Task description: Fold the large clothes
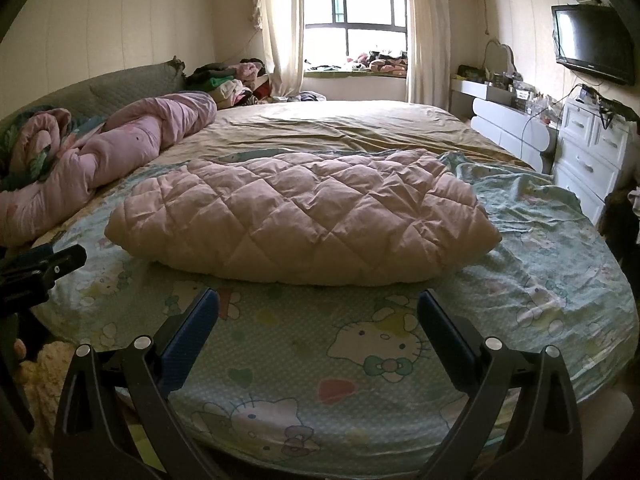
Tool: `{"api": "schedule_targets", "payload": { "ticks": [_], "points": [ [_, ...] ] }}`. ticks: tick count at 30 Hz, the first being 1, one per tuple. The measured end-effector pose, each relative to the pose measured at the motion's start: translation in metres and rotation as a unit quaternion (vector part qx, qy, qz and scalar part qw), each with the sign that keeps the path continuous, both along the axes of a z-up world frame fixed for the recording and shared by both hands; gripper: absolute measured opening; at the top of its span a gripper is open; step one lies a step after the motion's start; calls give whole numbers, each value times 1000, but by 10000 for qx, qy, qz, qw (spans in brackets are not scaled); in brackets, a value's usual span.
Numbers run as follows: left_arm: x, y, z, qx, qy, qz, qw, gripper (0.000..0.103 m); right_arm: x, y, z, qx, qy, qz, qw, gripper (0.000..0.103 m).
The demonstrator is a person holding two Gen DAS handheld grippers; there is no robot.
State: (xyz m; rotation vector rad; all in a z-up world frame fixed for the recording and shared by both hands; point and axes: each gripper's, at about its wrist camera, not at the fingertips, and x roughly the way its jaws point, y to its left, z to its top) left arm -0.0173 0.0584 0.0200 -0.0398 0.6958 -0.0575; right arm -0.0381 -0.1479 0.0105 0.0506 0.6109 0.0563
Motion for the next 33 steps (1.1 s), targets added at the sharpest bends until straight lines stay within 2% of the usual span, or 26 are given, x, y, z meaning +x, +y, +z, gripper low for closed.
{"api": "schedule_targets", "payload": {
  "ticks": [21, 24, 27, 30, 33],
  "points": [
    [4, 6, -4, 152, 97, 136, 9997, 94, 0, 2, -3, -112, 60, 9, 9999, 99],
    [6, 13, -6, 35, 124, 189, 9997, 94, 0, -1, -5, -106, 91, -35, 9999, 99],
    [15, 32, -11, -93, 235, 415, 9988, 94, 1, -9, -9, -117, 119, -209, 9996, 99],
    [37, 70, -20, -171, 398, 800, 9959, 94, 3, -42, -18, -47, 252, -708, 9972, 99],
    [67, 127, -33, -44, 518, 1439, 9882, 94, 1, -110, -38, 49, 490, -1707, 9841, 99]
  ]
}}
